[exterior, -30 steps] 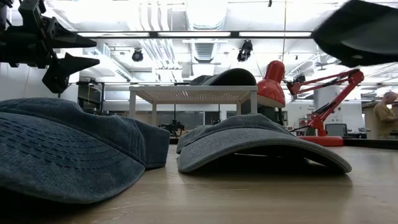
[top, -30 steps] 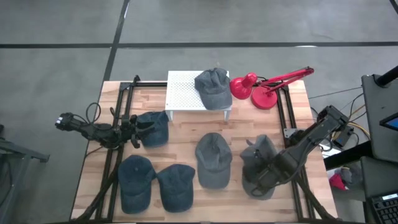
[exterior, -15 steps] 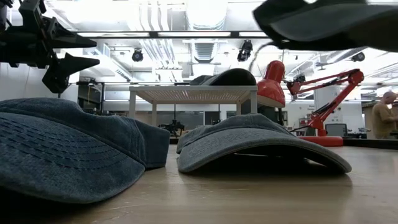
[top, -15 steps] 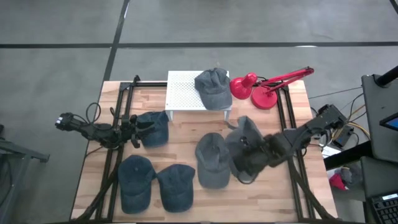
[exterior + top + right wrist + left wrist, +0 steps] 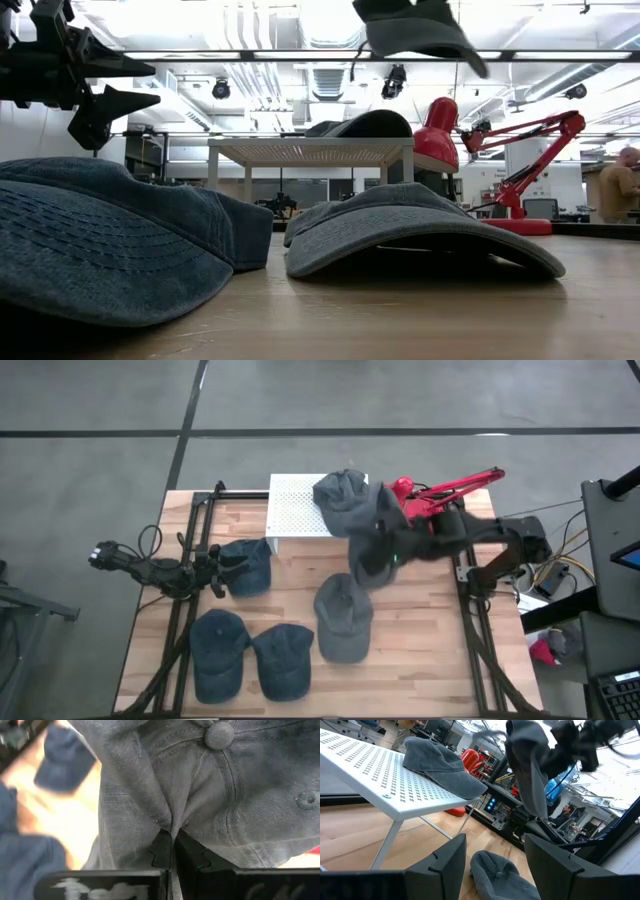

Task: Pick & Place hat
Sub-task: Stack the right gray cap on top of the other gray cap on the shelf

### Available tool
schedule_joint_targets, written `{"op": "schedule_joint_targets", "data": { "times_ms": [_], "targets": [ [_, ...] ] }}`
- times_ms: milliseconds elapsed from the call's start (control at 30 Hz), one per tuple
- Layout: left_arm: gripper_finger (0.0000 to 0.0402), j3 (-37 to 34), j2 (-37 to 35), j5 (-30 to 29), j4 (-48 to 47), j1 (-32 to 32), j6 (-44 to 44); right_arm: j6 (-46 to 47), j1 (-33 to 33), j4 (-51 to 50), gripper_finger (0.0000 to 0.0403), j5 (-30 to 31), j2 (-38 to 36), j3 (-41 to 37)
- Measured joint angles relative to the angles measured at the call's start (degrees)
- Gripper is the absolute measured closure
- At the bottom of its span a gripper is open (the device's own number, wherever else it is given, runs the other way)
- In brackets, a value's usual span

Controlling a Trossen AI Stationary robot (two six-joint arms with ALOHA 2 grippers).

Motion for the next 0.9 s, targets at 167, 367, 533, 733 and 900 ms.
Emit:
{"op": "schedule_joint_targets", "data": {
  "times_ms": [167, 367, 533, 733, 900],
  "targets": [
    [0.0197, 0.0, 0.0, 0.0, 0.0, 0.0, 0.0, -6.1, -6.6, 2.5, 0.0391, 0.0, 0.6, 5.4],
    [0.0197, 0.0, 0.0, 0.0, 0.0, 0.0, 0.1, -15.1, -12.4, 2.5, 0.0391, -2.0, 5.9, 14.9],
    [0.0197, 0.0, 0.1, 0.0, 0.0, 0.0, 0.1, -22.6, -16.3, 0.1, 0.0391, -5.4, 13.0, 24.1],
    [0.0197, 0.0, 0.2, -0.1, 0.0, 0.0, 0.2, -24.9, -20.9, -5.4, 0.0391, -7.7, 18.8, 29.7],
    [0.0197, 0.0, 0.7, -0.2, 0.0, 0.0, 0.1, -25.3, -23.7, -4.9, 0.0391, -10.6, 20.7, 28.9]
  ]
}}
